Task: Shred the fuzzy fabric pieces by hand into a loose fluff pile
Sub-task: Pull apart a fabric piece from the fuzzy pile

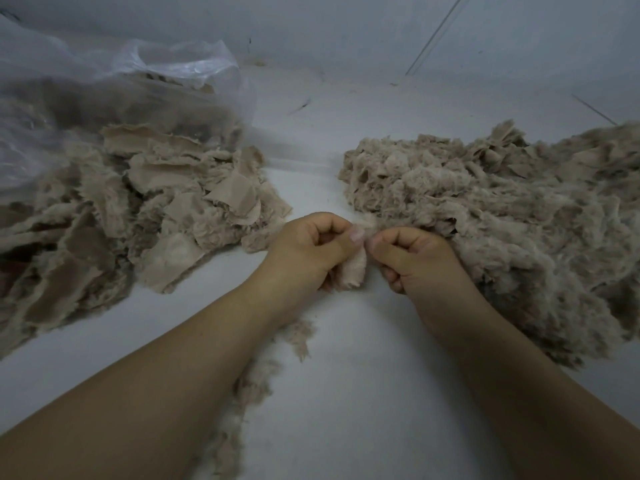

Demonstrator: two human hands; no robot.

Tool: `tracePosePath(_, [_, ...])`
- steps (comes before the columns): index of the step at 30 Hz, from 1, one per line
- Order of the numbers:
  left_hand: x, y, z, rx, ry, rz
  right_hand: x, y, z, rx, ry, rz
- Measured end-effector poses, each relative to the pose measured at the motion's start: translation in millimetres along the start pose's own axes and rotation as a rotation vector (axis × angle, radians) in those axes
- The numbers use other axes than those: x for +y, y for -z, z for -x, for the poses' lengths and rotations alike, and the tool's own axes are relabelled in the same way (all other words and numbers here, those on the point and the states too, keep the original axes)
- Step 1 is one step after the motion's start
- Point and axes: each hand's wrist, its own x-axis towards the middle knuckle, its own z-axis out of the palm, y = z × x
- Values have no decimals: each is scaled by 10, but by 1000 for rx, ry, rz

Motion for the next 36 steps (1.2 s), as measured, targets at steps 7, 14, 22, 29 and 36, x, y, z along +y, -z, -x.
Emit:
tracePosePath(7, [-50, 23, -24, 82, -54, 10, 7, -3, 3, -24, -3, -38])
tracePosePath(14, [-85, -10, -23, -3, -101, -170, 9, 12, 9, -24, 15, -14])
tracePosePath(22, [-10, 39, -29, -13, -19, 37, -13, 6, 11, 8, -24, -61])
tracePosePath(29, [-35, 48, -25, 4, -62, -5, -41, -2, 26, -17, -41, -1])
tracePosePath(36, [-5, 69, -20, -79, -19, 69, -37, -5, 30, -14, -17, -7])
